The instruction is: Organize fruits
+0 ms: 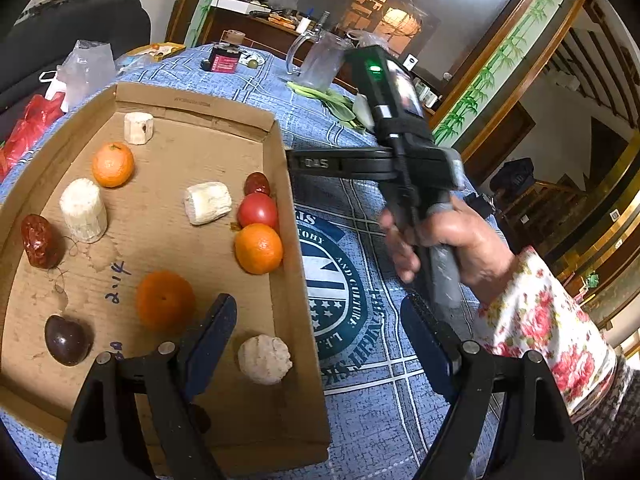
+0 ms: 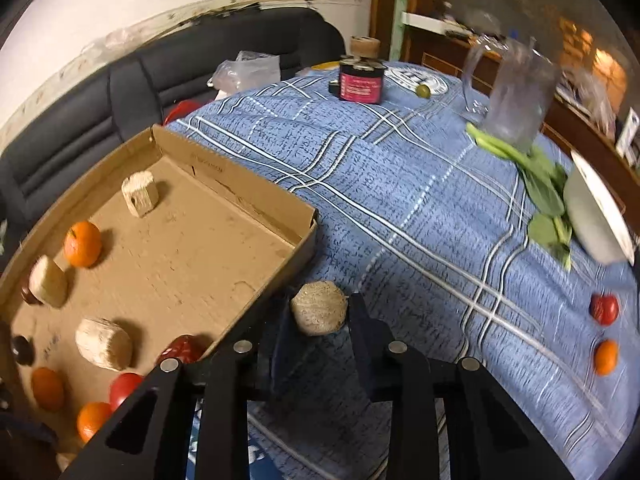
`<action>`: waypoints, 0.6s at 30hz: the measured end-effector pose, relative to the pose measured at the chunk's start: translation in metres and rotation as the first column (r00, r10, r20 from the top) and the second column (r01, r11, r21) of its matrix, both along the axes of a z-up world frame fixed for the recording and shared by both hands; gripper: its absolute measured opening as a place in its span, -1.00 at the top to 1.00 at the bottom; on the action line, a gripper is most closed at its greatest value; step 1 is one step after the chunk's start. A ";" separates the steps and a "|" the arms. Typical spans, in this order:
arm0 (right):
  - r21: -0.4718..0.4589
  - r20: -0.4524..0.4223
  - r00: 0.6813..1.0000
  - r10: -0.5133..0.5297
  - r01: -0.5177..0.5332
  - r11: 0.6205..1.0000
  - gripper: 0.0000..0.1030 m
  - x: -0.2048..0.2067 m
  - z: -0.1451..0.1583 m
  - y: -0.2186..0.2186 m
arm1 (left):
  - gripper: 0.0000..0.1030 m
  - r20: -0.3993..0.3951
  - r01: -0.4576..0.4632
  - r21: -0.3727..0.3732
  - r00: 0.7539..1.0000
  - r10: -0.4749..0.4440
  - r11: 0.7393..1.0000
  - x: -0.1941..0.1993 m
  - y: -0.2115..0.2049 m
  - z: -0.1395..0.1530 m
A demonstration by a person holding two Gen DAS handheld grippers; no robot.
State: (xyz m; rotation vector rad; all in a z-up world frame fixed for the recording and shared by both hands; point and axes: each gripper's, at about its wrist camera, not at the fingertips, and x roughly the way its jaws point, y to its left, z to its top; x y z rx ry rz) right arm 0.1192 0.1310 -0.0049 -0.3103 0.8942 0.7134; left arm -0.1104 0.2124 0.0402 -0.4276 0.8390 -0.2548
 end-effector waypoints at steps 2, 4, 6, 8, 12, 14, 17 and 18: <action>0.007 -0.034 0.999 -0.014 0.014 1.000 0.40 -0.013 0.002 -0.009 | -0.62 0.002 -0.005 -0.001 1.000 0.005 1.000 -0.001 0.001 0.002; 0.019 -0.072 0.997 -0.009 0.011 1.000 0.39 -0.031 0.003 -0.018 | -0.62 0.005 -0.011 -0.001 1.000 0.011 1.000 -0.004 0.001 0.003; 0.020 -0.099 0.995 -0.013 0.015 1.000 0.39 -0.059 0.003 -0.034 | -0.62 0.006 -0.013 -0.003 1.000 0.013 1.000 -0.005 0.000 0.005; 0.011 -0.107 0.994 -0.033 0.035 0.999 0.38 -0.086 0.002 -0.050 | -0.62 0.009 -0.008 -0.011 1.000 0.008 1.000 -0.009 -0.003 0.007; 0.005 -0.105 0.990 -0.090 0.091 0.996 0.31 -0.126 -0.004 -0.081 | -0.62 0.015 0.008 0.008 1.000 -0.008 1.000 -0.020 -0.015 0.012; -0.008 -0.081 0.988 -0.128 0.128 0.992 0.22 -0.141 -0.005 -0.095 | -0.62 0.016 0.024 0.016 1.000 -0.024 1.000 -0.025 -0.023 0.015; 0.067 -0.087 0.983 -0.161 0.167 0.984 0.21 -0.159 0.004 -0.123 | -0.62 0.025 0.047 0.063 0.999 -0.048 0.997 -0.036 -0.039 0.018; 0.096 -0.085 0.981 -0.172 0.180 0.979 0.21 -0.163 0.008 -0.132 | -0.62 0.024 0.054 0.082 0.998 -0.056 0.995 -0.038 -0.044 0.018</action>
